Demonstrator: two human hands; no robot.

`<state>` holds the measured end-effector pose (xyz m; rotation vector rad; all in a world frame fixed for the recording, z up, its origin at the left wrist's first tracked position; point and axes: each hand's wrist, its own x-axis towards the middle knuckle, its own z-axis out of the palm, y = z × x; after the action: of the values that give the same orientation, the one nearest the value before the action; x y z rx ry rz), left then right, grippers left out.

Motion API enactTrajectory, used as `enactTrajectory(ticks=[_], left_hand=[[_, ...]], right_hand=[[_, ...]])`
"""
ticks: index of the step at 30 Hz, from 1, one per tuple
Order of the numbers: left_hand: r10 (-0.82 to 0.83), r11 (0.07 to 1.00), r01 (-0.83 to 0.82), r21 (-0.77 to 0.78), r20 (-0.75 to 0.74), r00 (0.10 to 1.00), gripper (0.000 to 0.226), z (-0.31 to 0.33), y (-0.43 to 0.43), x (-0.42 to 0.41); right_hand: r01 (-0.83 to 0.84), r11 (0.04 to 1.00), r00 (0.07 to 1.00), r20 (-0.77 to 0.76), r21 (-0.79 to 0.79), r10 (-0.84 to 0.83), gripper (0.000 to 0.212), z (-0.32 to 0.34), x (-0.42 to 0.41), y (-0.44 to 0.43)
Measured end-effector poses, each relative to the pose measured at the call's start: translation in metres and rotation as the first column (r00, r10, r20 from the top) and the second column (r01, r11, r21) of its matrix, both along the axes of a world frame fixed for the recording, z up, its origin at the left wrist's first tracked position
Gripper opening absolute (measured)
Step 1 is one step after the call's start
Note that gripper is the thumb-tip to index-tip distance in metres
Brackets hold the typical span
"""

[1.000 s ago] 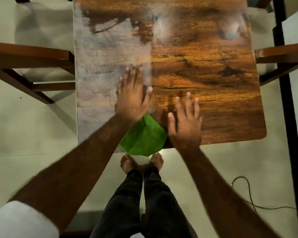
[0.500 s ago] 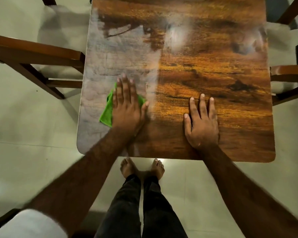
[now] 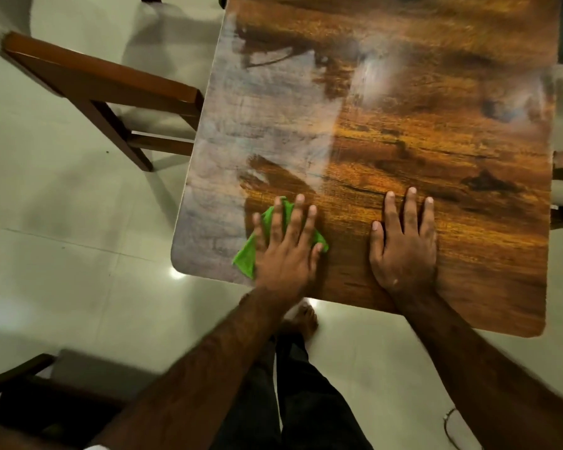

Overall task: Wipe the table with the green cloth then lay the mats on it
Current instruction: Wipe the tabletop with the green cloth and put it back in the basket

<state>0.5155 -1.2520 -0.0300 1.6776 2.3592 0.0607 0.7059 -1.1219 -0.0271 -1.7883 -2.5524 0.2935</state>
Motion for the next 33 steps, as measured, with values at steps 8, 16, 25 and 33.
enactTrajectory(ticks=[8, 16, 25, 33], left_hand=[[0.369, 0.929, -0.37, -0.023, -0.05, 0.928, 0.075, -0.001, -0.029, -0.109], [0.015, 1.0, -0.015, -0.004, 0.079, 0.997, 0.076, 0.003, -0.024, 0.022], [0.248, 0.968, -0.247, -0.038, 0.031, 0.968, 0.073, 0.004, -0.074, -0.148], [0.273, 0.962, -0.273, 0.002, -0.007, 0.962, 0.077, 0.003, 0.055, -0.182]], right_hand=[[0.01, 1.0, 1.0, -0.009, 0.03, -0.01, 0.067, 0.0, -0.002, -0.002], [0.014, 0.998, 1.0, -0.028, 0.056, -0.013, 0.066, -0.002, -0.004, -0.006], [0.0, 0.999, 0.999, -0.036, 0.043, 0.001, 0.067, -0.002, -0.003, -0.005], [0.009, 0.999, 1.0, -0.01, 0.033, -0.009, 0.067, -0.006, -0.002, -0.003]])
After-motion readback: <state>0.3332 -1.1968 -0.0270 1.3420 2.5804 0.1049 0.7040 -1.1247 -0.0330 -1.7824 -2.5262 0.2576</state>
